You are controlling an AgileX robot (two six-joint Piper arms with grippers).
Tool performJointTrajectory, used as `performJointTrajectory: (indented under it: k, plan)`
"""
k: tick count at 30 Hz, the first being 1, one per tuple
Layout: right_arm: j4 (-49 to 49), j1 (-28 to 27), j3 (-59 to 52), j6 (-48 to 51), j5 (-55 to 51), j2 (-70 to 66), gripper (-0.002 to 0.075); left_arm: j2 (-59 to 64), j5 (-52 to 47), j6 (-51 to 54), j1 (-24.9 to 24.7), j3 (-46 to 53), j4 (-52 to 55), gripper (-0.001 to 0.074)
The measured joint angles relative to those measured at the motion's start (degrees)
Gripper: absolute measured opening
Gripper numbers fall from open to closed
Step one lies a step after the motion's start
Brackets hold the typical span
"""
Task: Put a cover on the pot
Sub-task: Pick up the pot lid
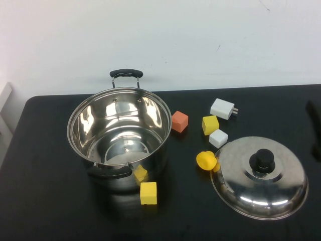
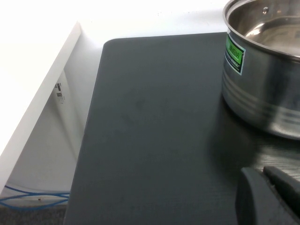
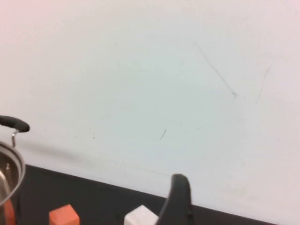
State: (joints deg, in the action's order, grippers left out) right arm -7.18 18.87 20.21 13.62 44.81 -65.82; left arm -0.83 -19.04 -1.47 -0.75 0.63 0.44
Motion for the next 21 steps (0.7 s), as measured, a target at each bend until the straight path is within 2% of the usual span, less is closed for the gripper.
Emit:
performJointTrajectory:
  k: [4, 6, 13, 21]
  plan:
    - [1.04, 0.02, 0.0, -4.56, 14.05, -13.01, 0.0578, 0.0, 0.0, 0.0, 0.0, 0.0, 0.0, -0.0001]
    - [1.84, 0.02, 0.0, -5.73, 17.8, -18.43, 0.0579, 0.0, 0.0, 0.0, 0.0, 0.0, 0.0, -0.0001]
    - [5.2, 0.12, 2.92, -7.81, 19.75, -34.63, 0.058, 0.0, 0.0, 0.0, 0.0, 0.0, 0.0, -0.0001]
    - [6.11, 0.3, 8.81, -8.97, 20.01, -46.97, 0.058, 0.0, 0.0, 0.0, 0.0, 0.0, 0.0, -0.0001]
